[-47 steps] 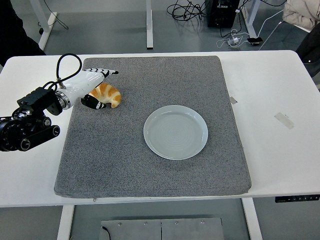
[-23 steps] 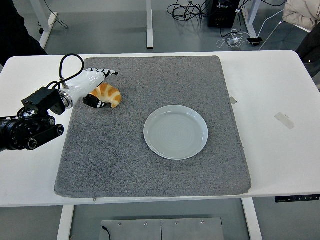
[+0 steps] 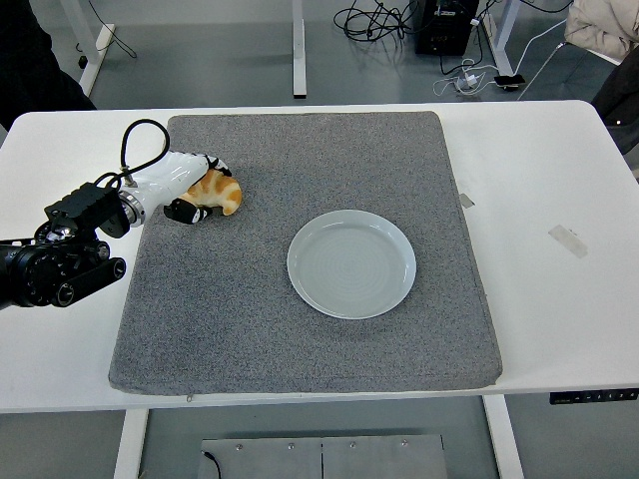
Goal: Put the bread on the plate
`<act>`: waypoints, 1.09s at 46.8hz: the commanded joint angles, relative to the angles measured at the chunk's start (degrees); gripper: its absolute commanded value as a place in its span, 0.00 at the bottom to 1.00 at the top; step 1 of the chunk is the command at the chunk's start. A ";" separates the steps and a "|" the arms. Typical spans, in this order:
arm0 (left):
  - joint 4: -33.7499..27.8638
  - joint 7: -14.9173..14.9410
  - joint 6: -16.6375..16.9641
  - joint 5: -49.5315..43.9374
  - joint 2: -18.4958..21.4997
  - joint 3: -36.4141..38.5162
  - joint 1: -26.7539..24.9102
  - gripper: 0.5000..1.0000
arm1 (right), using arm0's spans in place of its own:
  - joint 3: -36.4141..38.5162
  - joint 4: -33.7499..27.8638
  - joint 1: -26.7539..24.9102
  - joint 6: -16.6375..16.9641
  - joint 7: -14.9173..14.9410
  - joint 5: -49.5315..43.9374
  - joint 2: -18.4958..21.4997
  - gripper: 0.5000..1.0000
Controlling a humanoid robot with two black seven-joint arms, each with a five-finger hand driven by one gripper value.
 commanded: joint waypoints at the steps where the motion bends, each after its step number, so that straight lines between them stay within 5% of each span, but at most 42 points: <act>1: 0.09 0.01 -0.11 -0.01 -0.03 0.01 0.00 0.36 | 0.00 0.02 0.00 0.00 0.00 0.00 0.00 1.00; 14: 0.26 -0.08 -0.64 -1.33 -0.03 -0.78 -0.61 0.00 | 0.00 -0.07 0.00 0.00 0.00 0.00 0.00 1.00; 51: -5.63 -2.37 -1.17 -4.06 0.15 -1.14 -17.40 0.00 | 0.00 0.02 0.00 0.00 0.00 0.00 0.00 1.00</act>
